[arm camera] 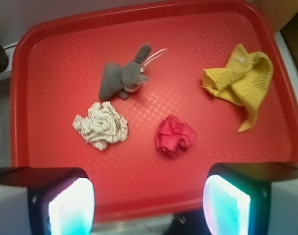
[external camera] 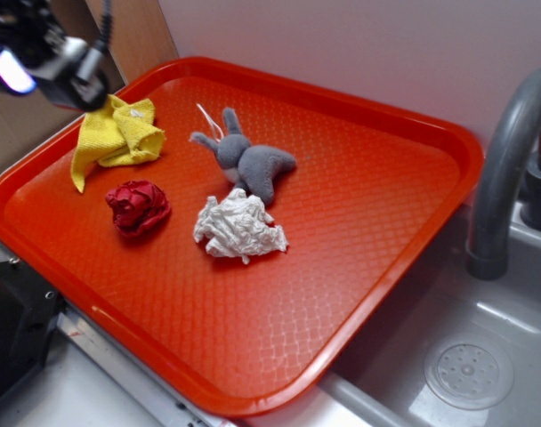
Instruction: Grab the white paper.
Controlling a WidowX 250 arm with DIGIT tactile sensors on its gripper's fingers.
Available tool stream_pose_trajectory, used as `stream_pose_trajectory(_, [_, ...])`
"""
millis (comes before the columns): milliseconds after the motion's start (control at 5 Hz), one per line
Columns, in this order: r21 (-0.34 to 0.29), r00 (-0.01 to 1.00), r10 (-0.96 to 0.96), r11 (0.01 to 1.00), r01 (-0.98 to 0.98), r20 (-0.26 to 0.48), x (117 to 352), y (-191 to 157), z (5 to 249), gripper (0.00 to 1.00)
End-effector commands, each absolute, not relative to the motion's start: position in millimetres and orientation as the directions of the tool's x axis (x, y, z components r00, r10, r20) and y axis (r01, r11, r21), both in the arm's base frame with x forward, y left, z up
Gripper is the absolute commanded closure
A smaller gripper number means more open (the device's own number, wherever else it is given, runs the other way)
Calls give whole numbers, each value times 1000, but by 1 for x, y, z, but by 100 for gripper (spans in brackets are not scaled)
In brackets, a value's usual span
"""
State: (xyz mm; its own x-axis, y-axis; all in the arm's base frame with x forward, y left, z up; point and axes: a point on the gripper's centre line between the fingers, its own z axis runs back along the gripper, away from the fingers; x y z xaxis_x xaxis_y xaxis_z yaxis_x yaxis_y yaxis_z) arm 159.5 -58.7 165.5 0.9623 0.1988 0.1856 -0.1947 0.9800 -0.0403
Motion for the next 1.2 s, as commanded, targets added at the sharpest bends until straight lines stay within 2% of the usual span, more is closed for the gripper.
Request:
stream_pose_trajectory(0, [-72,962,157,987,-145,225,200,-101,112,0])
stream_pose_trajectory(200, [-80,968,132,990,-117,214,211,-113,87,0])
stream_pose_trajectory(400, [-64,981,89,995,-79,173,216,-120,65,0])
stream_pose_trajectory(800, [-55,991,58,997,-52,120,210,-123,40,0])
stream_pose_trajectory(1000, [-42,991,47,998,-42,129,207,-124,37,100])
